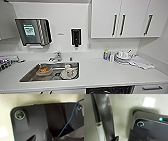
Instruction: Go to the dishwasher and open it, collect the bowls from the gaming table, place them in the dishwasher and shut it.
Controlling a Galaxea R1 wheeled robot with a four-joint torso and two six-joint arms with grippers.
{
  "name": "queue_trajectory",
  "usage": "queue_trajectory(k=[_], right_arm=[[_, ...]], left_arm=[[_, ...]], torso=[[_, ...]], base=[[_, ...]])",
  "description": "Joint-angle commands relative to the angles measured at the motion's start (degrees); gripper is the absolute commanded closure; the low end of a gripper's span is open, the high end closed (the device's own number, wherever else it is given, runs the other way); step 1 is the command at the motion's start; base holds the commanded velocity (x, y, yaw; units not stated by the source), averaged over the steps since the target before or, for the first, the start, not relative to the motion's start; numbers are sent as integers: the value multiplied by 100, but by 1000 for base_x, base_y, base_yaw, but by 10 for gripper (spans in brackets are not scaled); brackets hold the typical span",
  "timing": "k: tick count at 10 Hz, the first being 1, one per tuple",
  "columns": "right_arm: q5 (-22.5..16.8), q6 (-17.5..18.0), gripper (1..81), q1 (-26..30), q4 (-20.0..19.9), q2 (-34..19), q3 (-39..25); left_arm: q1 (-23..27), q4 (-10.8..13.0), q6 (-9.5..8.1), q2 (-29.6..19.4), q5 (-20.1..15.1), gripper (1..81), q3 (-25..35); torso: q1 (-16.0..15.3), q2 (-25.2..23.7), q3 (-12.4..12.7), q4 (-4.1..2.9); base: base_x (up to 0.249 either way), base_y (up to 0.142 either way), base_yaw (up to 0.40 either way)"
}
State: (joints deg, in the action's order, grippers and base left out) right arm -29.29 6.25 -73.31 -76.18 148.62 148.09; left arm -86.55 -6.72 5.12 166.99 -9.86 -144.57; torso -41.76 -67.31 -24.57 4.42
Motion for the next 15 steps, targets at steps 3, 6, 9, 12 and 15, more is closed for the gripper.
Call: queue_trajectory(k=[3,6,9,12,15], right_arm=[[-2362,-2313,10,1156,-2955,-550,105],[-2729,-2671,10,1130,-2591,-199,1007],[-2493,-3526,10,805,-1303,250,2249],[-2442,-4685,10,585,-794,443,2416],[-2458,-4660,10,891,-846,637,2390]], left_arm=[[292,-40,15,-25,-420,10,34],[292,-40,15,11,-420,10,34],[292,-40,15,-33,-394,10,34],[292,4,50,-69,-350,10,34],[292,13,59,-33,-350,10,34]], torso=[[0,0,0,0],[0,0,0,0],[0,0,0,0],[0,0,0,0],[0,0,0,0]], base=[[0,0,0],[0,0,0],[0,0,0],[0,0,0],[0,0,0]])
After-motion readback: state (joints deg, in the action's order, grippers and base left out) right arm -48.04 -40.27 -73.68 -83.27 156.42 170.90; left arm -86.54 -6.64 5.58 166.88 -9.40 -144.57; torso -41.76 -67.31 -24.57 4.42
